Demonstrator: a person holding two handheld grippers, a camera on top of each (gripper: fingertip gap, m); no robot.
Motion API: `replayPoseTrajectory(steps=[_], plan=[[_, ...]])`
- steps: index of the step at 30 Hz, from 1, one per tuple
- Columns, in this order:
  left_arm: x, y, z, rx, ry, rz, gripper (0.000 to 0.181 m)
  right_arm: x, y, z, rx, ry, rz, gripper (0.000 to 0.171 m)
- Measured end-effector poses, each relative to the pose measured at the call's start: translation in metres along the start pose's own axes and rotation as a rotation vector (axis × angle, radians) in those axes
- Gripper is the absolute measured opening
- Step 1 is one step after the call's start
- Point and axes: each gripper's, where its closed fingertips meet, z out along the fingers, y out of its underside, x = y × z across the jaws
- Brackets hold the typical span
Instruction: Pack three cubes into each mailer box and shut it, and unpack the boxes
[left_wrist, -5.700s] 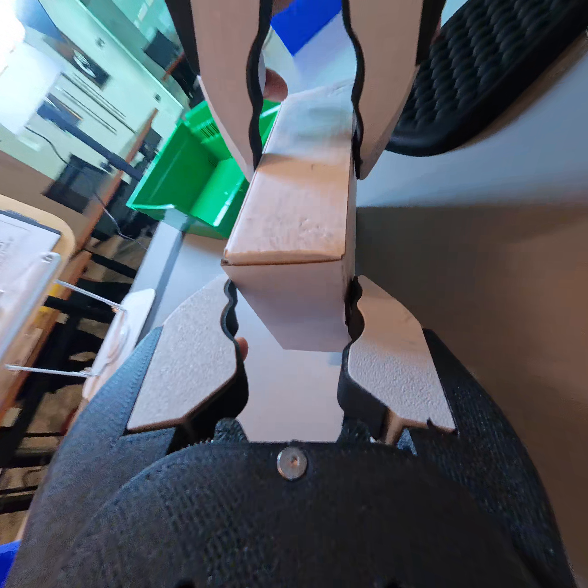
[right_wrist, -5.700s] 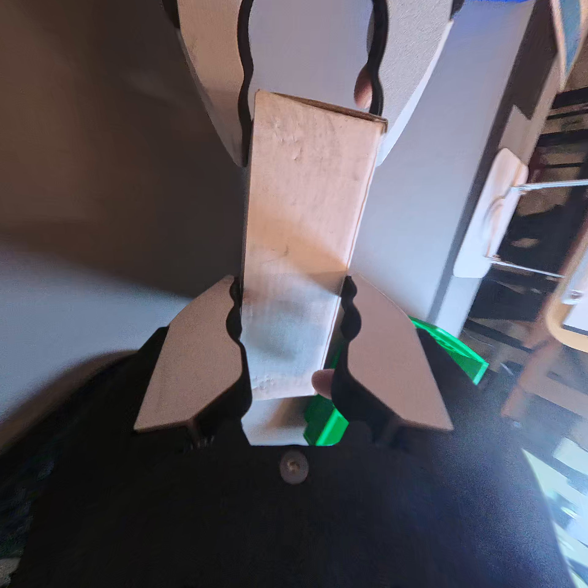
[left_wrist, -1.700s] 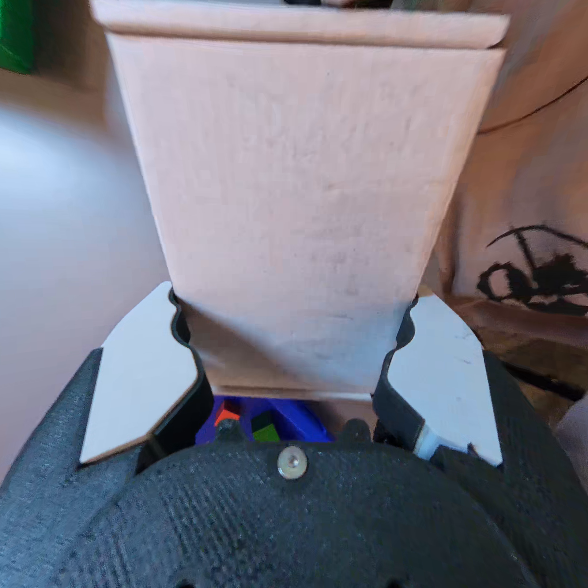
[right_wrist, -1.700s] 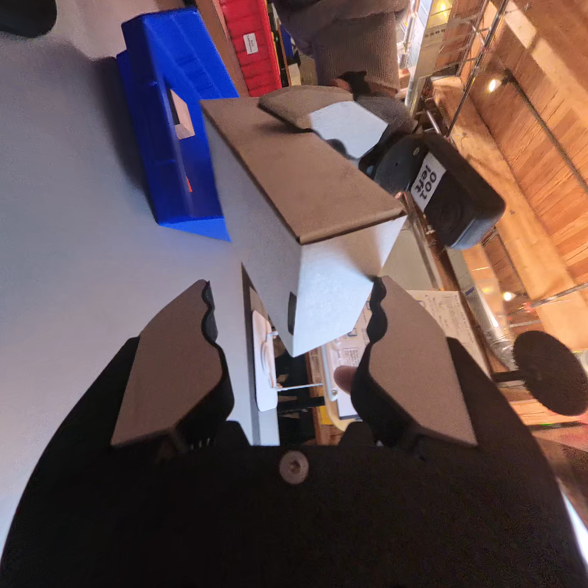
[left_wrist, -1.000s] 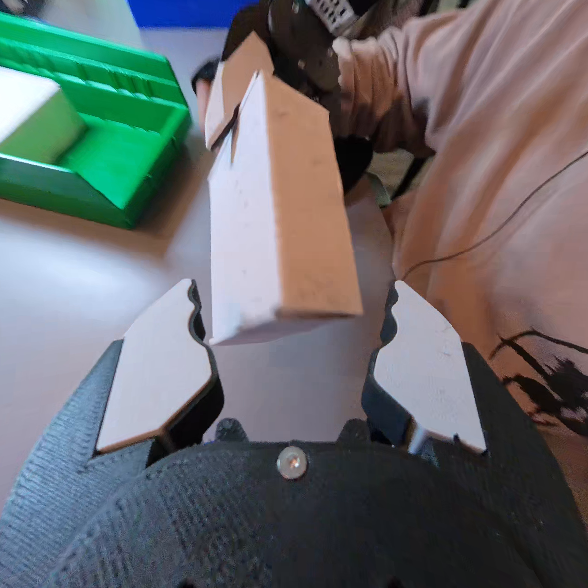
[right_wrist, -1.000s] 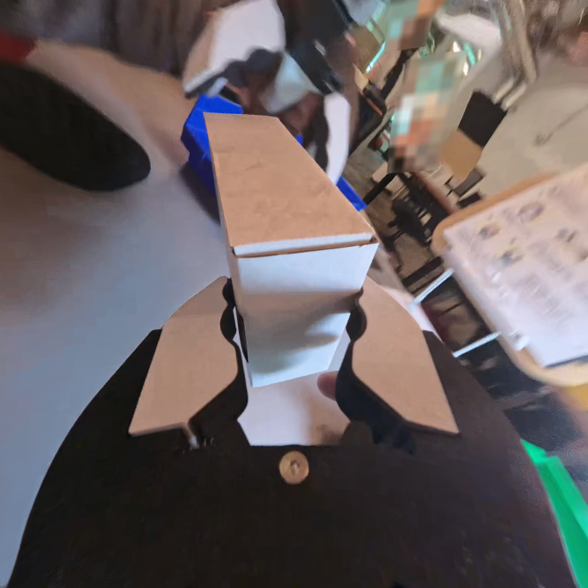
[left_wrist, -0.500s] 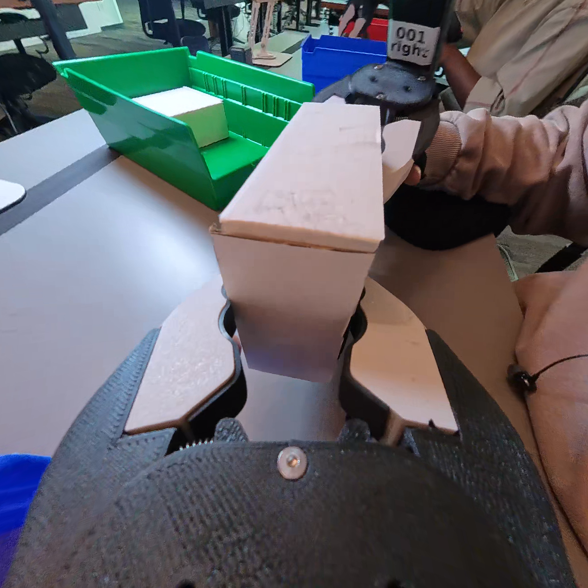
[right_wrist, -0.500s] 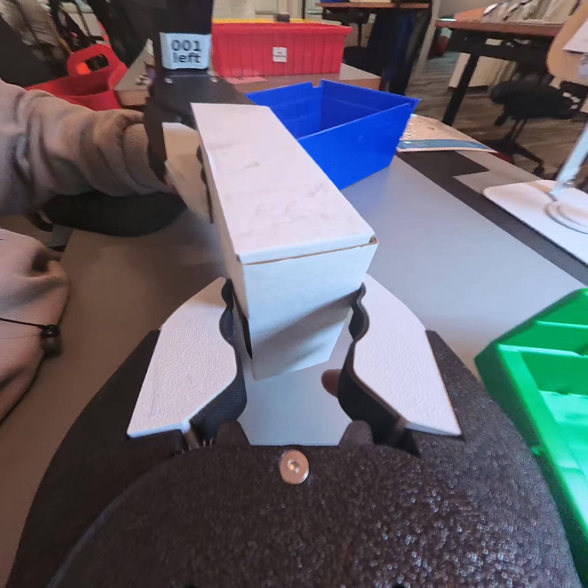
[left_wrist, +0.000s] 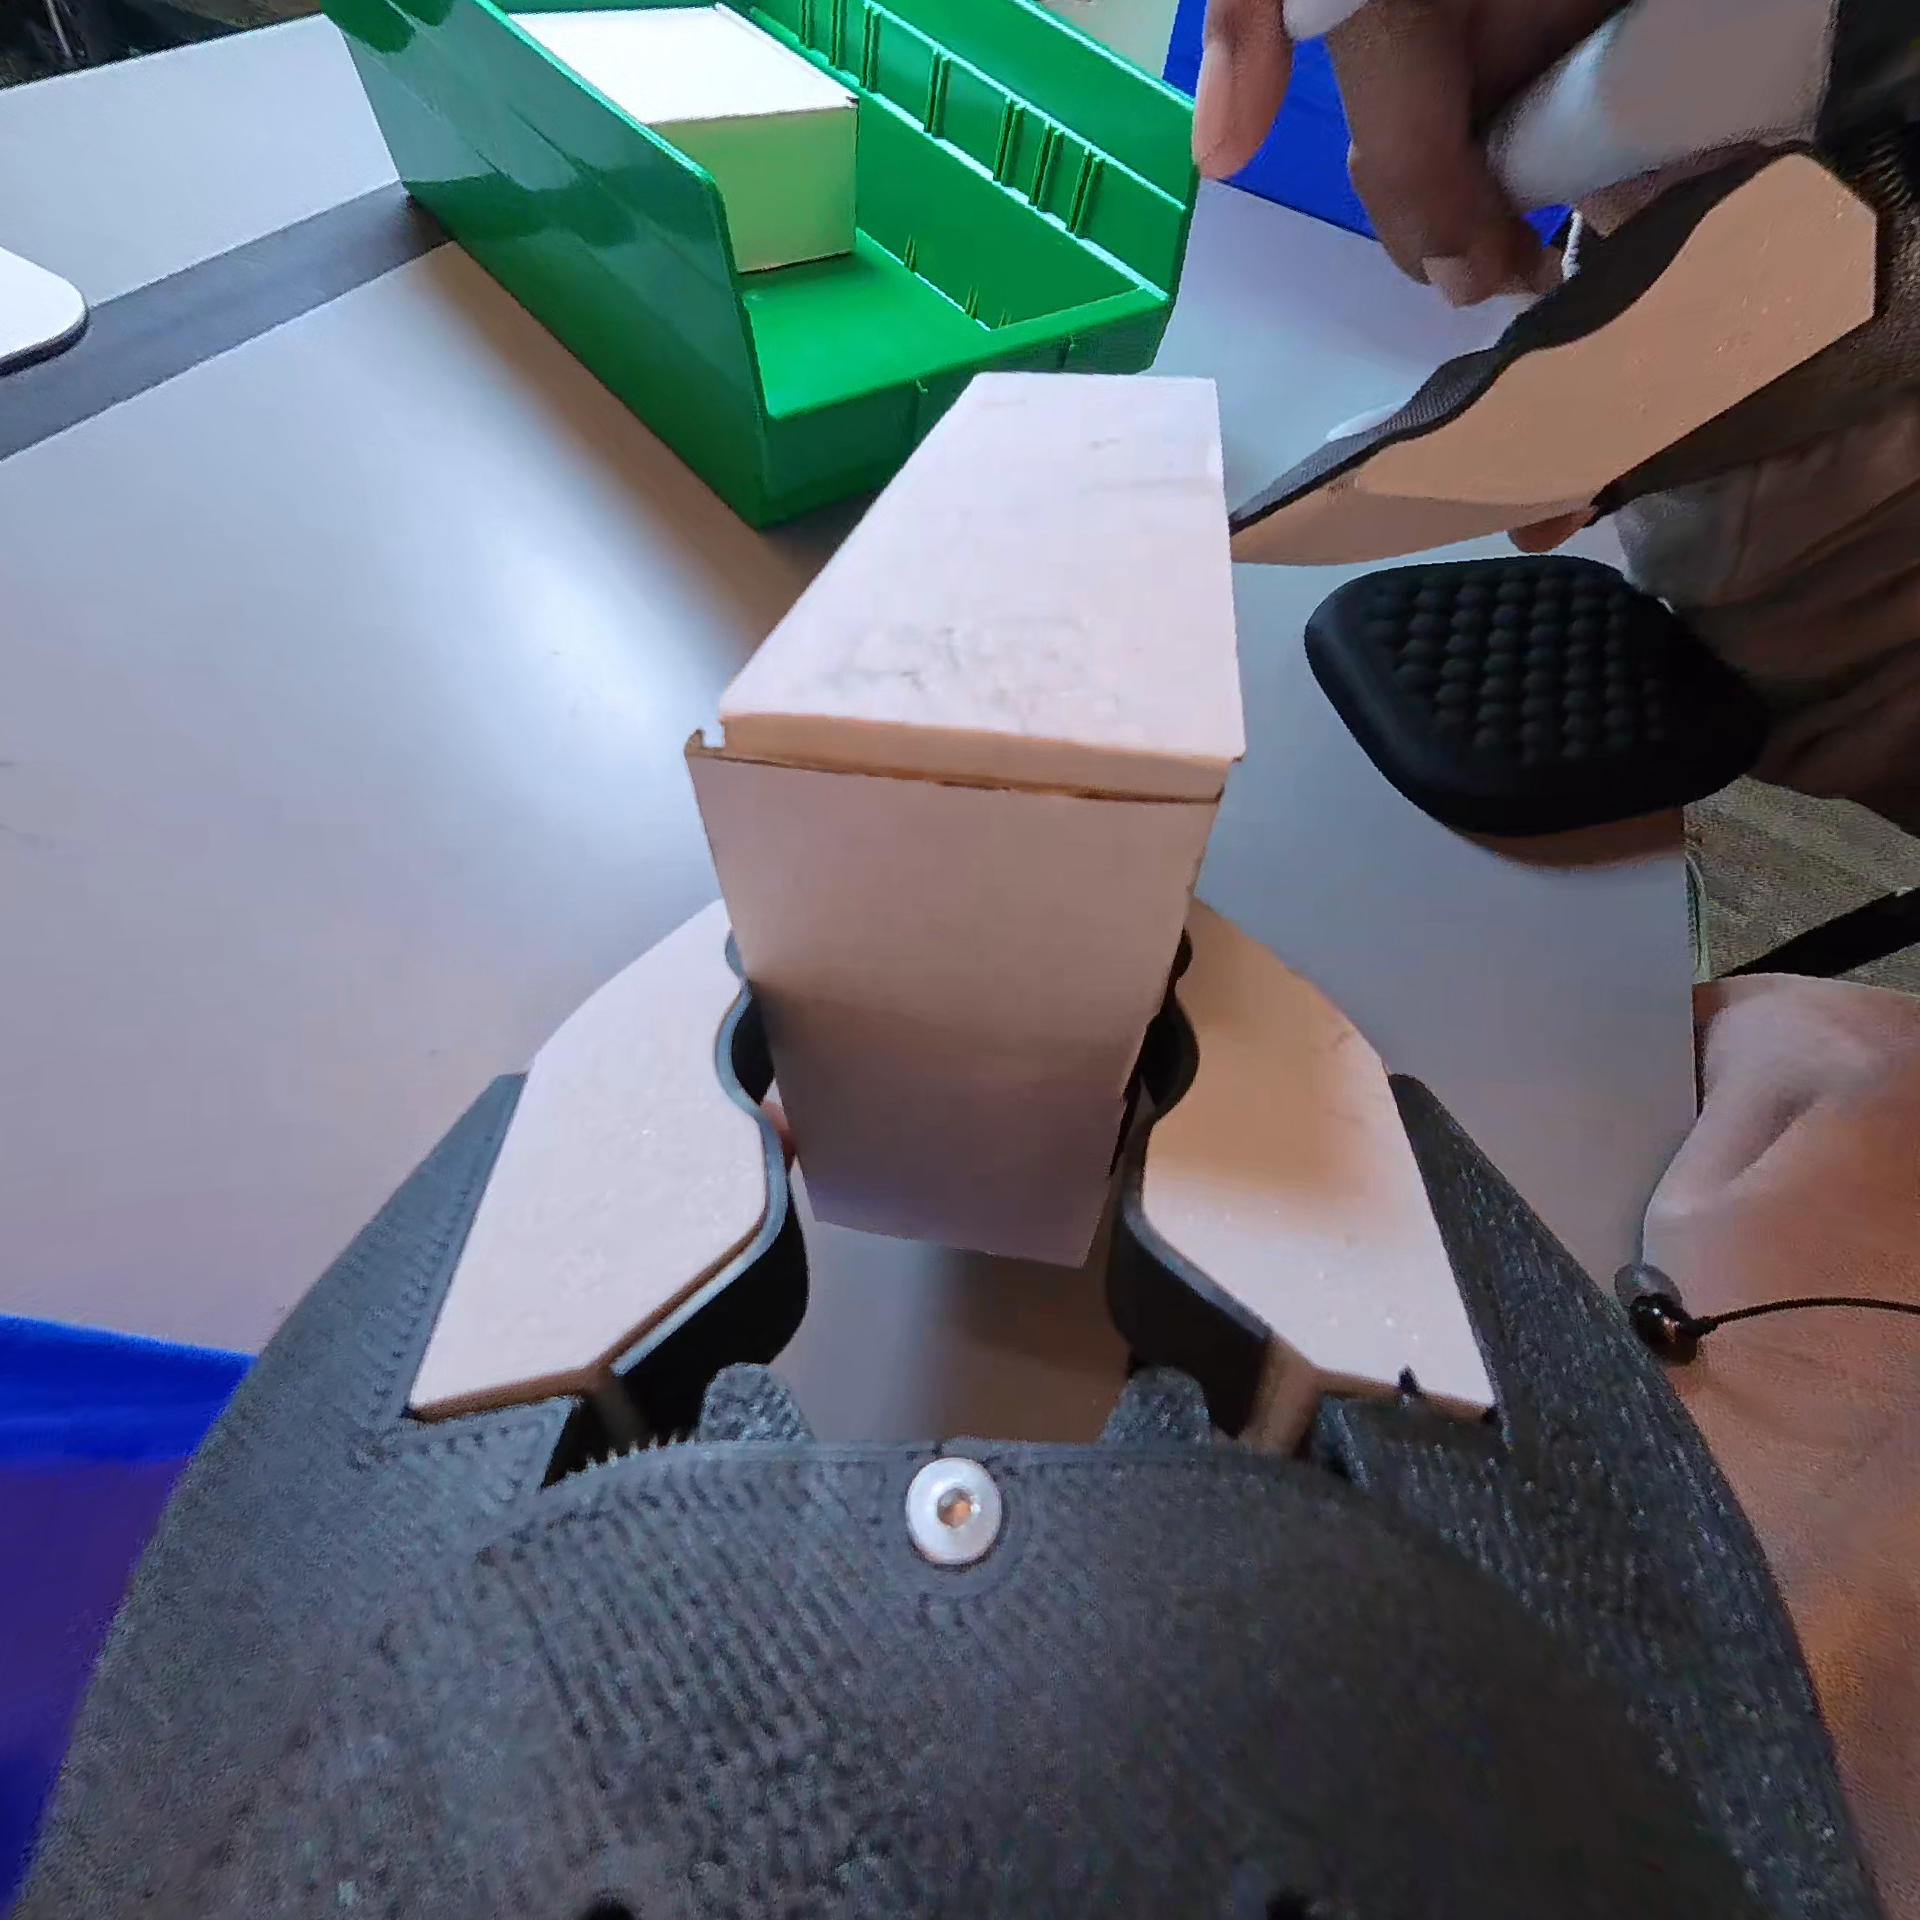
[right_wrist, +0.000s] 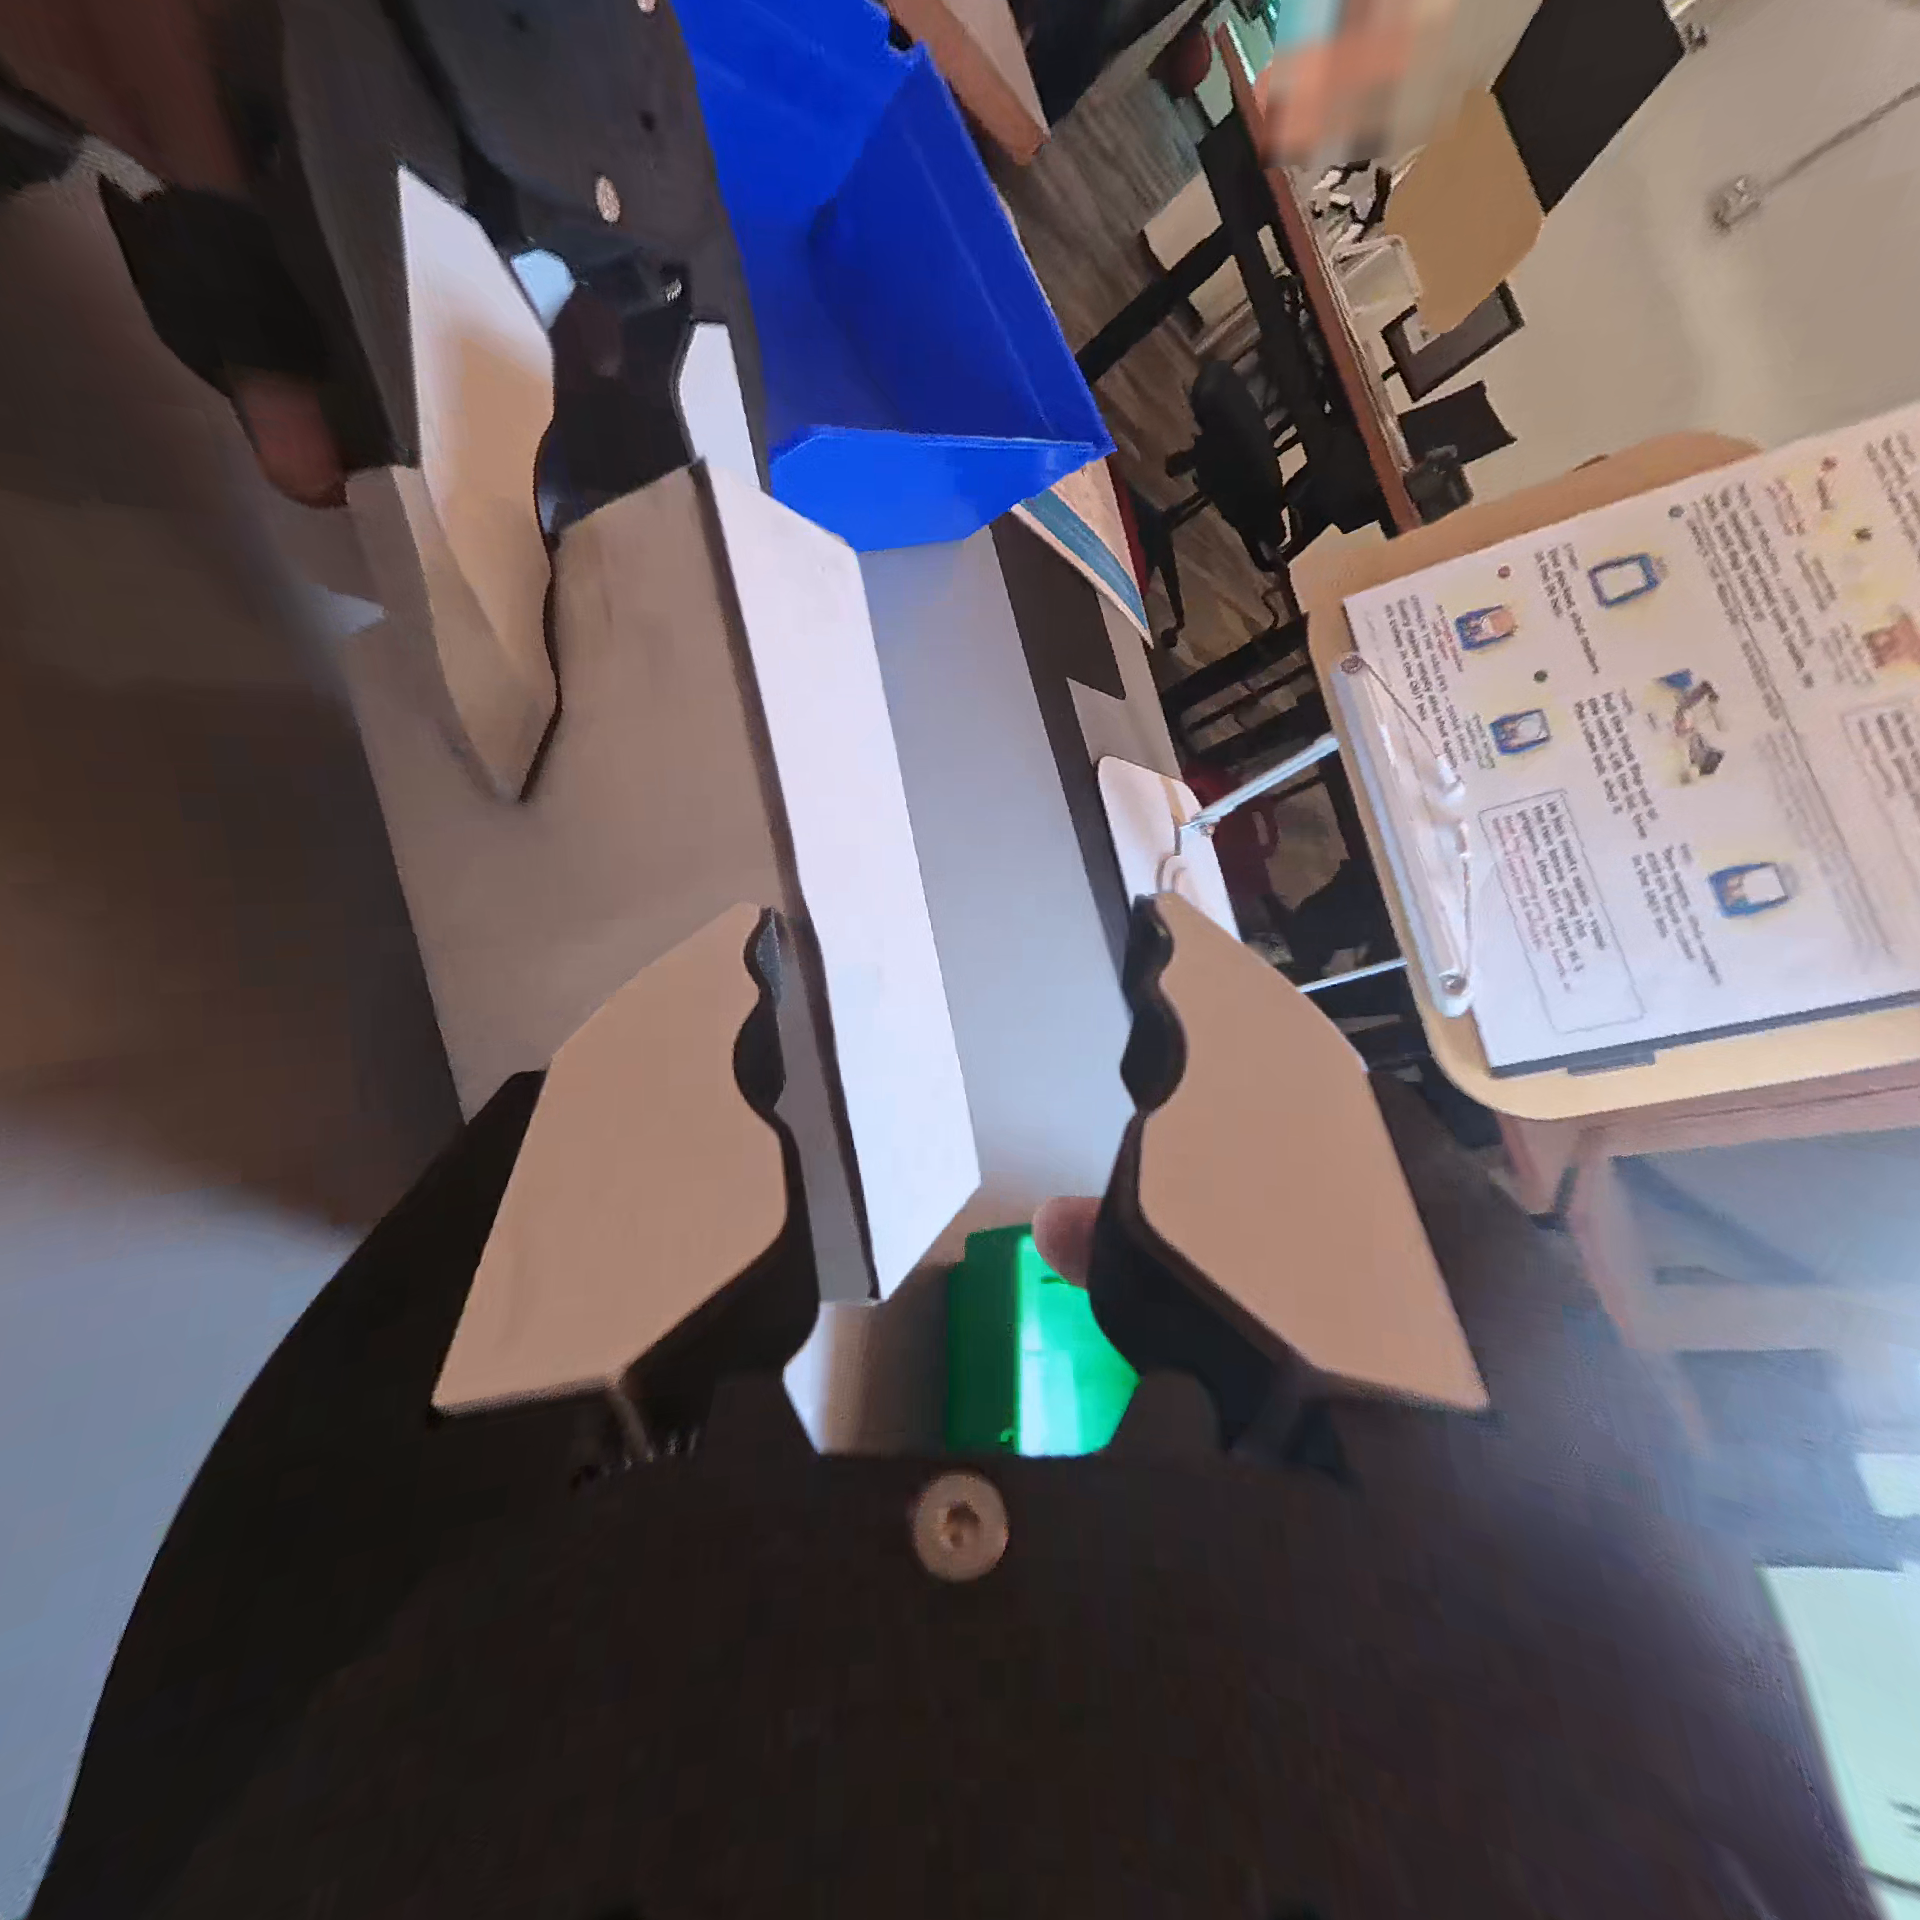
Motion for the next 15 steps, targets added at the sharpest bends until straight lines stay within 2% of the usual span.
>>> replayPoseTrajectory(steps=[2, 5, 8, 15], plan=[[-0.003, 0.002, -0.004, -0.013, -0.010, 0.010, 0.071, -0.002, -0.004, 0.004, -0.023, -0.010, -0.060, 0.065], [-0.003, 0.002, -0.008, -0.025, -0.021, 0.004, 0.071, -0.001, -0.012, 0.005, 0.000, -0.043, -0.028, 0.053], [-0.002, 0.002, -0.009, -0.029, -0.022, 0.014, 0.071, -0.002, -0.009, 0.006, -0.025, -0.079, -0.044, 0.055], [-0.004, 0.003, -0.012, -0.029, 0.003, -0.063, 0.070, -0.002, -0.017, 0.008, -0.074, 0.084, -0.279, 0.049]])
